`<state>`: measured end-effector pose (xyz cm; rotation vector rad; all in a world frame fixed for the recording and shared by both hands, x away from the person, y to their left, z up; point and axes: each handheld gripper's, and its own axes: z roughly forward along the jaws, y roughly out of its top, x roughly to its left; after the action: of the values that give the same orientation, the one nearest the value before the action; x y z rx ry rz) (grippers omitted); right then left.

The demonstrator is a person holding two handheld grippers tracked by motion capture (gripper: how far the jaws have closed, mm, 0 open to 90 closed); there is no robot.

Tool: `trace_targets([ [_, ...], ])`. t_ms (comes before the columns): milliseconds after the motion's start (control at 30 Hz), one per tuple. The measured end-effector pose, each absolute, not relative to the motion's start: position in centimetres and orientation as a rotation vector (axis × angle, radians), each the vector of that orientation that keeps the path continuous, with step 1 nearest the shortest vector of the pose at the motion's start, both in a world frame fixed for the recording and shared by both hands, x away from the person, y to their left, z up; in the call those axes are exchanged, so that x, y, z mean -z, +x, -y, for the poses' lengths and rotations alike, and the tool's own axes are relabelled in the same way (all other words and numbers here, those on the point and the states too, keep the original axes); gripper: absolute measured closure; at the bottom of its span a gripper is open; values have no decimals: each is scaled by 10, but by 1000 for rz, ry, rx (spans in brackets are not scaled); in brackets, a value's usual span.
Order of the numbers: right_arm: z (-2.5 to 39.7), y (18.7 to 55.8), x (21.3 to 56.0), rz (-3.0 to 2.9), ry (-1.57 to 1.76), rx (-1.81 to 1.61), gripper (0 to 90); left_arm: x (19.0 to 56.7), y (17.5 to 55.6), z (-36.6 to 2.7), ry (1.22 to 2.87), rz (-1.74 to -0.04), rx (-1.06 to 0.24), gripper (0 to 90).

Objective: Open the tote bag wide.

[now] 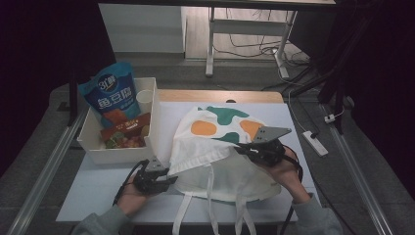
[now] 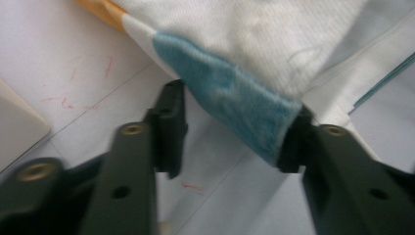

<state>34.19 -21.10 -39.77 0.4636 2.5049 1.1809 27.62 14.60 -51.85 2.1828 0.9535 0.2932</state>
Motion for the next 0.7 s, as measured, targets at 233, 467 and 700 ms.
trace_targets([
  [233,211,355,403,-2468,500,-1177,843,516,277,-142,2212,-941,-290,807],
  [467,204,356,394,-2418,510,-1222,844,498,262,-147,2178,-882,-290,843],
  [700,203,344,370,-2352,438,-1261,844,476,247,-153,2115,-820,-312,843],
])
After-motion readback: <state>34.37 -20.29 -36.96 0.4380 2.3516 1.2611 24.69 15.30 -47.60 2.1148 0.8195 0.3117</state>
